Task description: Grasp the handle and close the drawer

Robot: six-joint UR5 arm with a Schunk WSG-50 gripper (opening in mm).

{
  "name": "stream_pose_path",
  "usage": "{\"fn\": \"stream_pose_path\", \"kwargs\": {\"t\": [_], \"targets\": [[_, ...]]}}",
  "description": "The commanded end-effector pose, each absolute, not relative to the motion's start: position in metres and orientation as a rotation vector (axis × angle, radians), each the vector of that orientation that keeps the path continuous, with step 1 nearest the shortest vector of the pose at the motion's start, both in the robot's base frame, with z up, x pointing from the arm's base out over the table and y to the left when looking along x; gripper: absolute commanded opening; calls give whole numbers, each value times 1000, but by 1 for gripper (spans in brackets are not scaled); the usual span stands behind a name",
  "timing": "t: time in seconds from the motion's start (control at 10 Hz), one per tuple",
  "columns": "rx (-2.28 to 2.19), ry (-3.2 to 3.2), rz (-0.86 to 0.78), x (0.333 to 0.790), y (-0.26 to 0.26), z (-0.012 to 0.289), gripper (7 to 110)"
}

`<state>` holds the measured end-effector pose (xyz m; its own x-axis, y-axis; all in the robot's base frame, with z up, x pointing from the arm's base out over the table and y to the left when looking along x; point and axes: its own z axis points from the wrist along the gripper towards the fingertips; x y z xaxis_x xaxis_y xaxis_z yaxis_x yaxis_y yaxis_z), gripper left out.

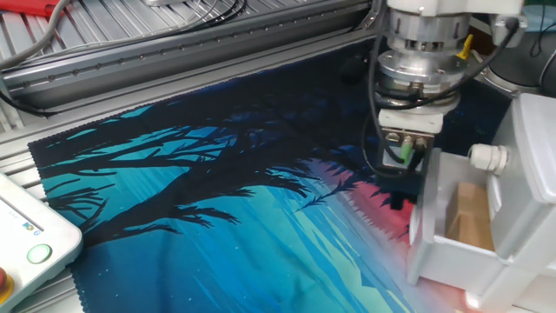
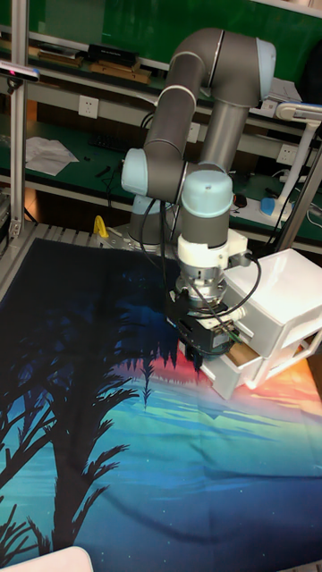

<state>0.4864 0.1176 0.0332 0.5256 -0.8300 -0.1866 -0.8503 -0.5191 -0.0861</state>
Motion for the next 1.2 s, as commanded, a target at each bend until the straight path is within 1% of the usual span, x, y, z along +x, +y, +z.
{"fn": "stream_pose_path", "kwargs": {"t": [0.0, 0.2, 0.4, 0.5, 0.8, 0.9, 1.1], "targets": [[-2573, 1530, 327, 477, 115, 51, 22], [-2586, 1532, 275, 488, 120, 55, 22], [-2567, 1527, 268, 492, 126, 54, 22], [-2567, 1527, 247, 494, 123, 53, 7], [-2609, 1449, 214, 498, 121, 53, 7], [-2609, 1457, 216, 498, 120, 52, 44], [-2633, 1425, 213, 498, 116, 55, 44]]}}
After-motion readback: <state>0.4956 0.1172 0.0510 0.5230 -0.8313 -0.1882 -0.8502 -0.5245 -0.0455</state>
